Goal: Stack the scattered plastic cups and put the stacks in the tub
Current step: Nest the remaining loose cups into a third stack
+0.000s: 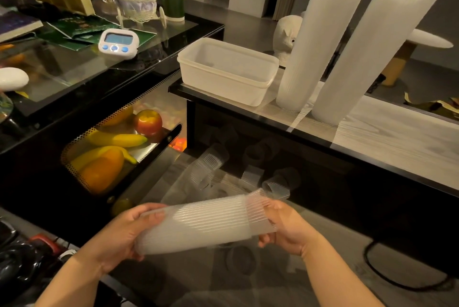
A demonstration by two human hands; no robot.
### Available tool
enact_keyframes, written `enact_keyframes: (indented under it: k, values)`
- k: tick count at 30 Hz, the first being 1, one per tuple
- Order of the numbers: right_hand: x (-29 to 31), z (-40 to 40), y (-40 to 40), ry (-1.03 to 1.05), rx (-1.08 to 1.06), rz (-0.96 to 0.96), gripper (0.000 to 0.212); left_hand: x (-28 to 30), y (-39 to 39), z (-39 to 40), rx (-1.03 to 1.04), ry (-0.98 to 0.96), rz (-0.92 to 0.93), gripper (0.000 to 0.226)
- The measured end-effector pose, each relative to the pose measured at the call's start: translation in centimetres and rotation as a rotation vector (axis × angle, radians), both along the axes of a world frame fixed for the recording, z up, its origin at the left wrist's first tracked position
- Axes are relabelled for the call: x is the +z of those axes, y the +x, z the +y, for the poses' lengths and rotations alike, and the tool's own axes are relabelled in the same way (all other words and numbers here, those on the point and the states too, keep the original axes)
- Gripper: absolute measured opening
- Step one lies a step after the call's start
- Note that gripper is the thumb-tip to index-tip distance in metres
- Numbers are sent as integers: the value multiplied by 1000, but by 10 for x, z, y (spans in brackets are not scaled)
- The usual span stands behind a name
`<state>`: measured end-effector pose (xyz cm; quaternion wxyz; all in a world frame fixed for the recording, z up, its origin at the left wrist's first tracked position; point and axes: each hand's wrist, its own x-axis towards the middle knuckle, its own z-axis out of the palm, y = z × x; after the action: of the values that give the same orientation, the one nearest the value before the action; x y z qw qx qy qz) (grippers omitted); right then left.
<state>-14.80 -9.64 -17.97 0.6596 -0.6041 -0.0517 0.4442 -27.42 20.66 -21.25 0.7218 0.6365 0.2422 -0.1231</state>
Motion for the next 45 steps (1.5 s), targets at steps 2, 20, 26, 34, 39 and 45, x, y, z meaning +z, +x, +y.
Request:
enact_keyframes:
  k: [2, 20, 26, 34, 39, 45]
  values:
    - [1, 6, -4, -19, 38, 0, 39, 0, -1, 0, -11, -2, -7, 101]
    - [-78, 63, 15, -880, 38, -552, 27, -2, 2, 28, 385, -140, -46, 52]
    - [-104, 73, -16, -1076, 427, -758, 48, -2, 7, 40, 356, -169, -17, 60]
    - [-33, 41, 8, -372, -404, -402, 12, 13, 24, 62, 234, -91, 8, 67]
    - [15, 36, 15, 18, -560, -327, 31, 26, 39, 53, 176, -44, -19, 69]
    - [14, 46, 20, -73, -396, -483, 32, 16, 55, 14, 196, -87, 0, 45]
